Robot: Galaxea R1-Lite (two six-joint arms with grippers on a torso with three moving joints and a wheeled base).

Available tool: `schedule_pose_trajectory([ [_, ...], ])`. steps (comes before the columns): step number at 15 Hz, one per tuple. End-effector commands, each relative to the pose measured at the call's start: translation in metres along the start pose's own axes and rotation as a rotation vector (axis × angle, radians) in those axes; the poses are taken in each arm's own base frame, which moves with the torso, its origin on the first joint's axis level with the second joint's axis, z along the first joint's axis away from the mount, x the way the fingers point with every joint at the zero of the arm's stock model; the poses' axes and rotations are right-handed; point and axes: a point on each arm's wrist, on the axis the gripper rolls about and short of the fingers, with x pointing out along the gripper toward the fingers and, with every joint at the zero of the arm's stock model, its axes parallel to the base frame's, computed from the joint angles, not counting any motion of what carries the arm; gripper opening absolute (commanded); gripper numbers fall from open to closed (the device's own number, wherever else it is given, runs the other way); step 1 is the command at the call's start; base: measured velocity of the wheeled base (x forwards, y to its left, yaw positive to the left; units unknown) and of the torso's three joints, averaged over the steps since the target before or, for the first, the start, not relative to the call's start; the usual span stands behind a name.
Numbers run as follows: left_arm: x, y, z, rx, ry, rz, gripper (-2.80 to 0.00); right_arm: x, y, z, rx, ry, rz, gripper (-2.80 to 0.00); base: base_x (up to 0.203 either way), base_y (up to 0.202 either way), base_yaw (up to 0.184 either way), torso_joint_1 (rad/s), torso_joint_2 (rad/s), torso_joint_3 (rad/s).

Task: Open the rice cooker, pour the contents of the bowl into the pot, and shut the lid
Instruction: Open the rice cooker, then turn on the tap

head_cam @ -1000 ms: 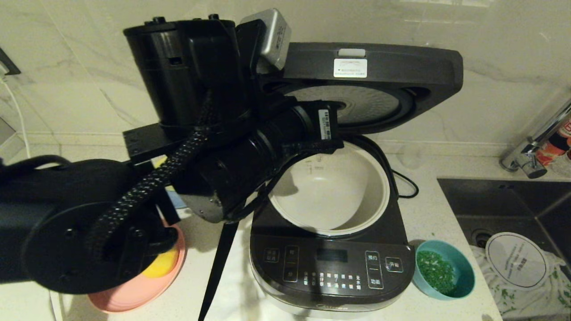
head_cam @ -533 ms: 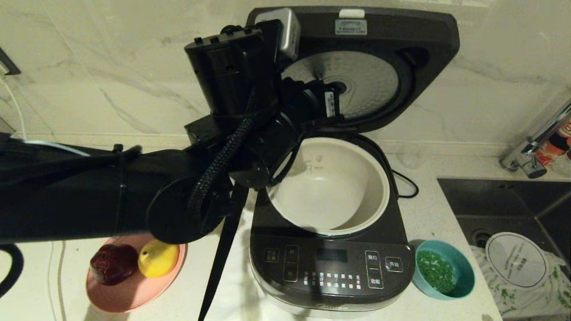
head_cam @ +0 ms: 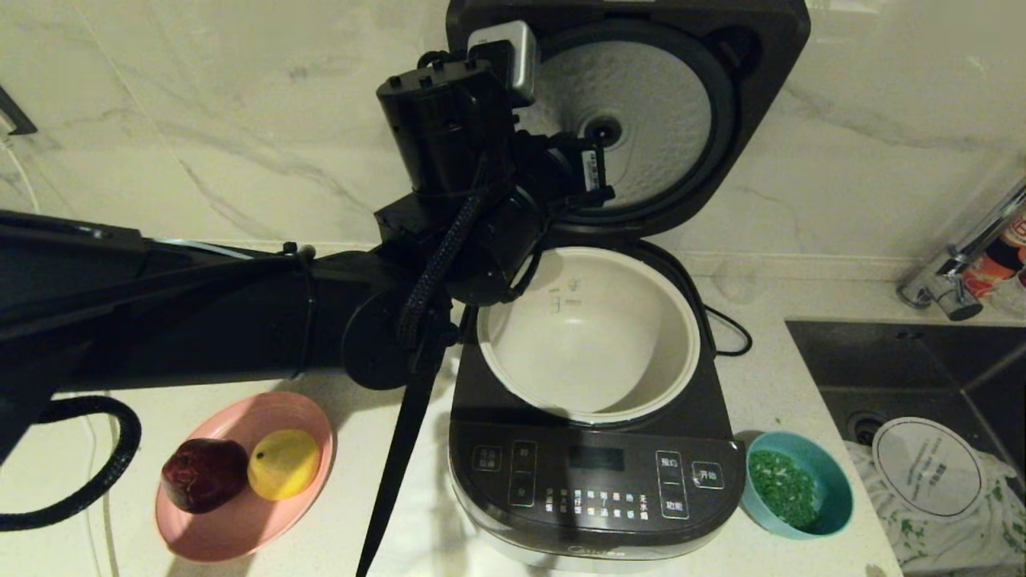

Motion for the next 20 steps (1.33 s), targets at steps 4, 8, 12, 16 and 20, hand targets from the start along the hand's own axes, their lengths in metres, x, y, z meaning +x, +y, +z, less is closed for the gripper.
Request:
schedule_pose_trajectory([
  [4,-0.041,0.008,0.043,-0.019,-0.032,-0.02,-2.8,0.0,0.0,0.0,0.0,0.0,0.001,-2.8,0.0,0.0,0.0,0.0,0.0,0.0],
  [8,-0.116,0.027,0.087,-0.024,-0.014,-0.049,-2.8,0.0,0.0,0.0,0.0,0.0,0.001,-2.8,0.0,0.0,0.0,0.0,0.0,0.0],
  [12,-0.201,0.075,0.11,0.025,0.025,0.022,-2.8,0.0,0.0,0.0,0.0,0.0,0.001,-2.8,0.0,0.0,0.0,0.0,0.0,0.0],
  [16,-0.28,0.14,0.084,0.198,0.136,0.399,-2.8,0.0,0.0,0.0,0.0,0.0,0.001,-2.8,0.0,0.0,0.0,0.0,0.0,0.0],
  [20,-0.345,0.162,0.051,0.303,0.185,0.795,-2.8,0.0,0.0,0.0,0.0,0.0,0.001,-2.8,0.0,0.0,0.0,0.0,0.0,0.0],
])
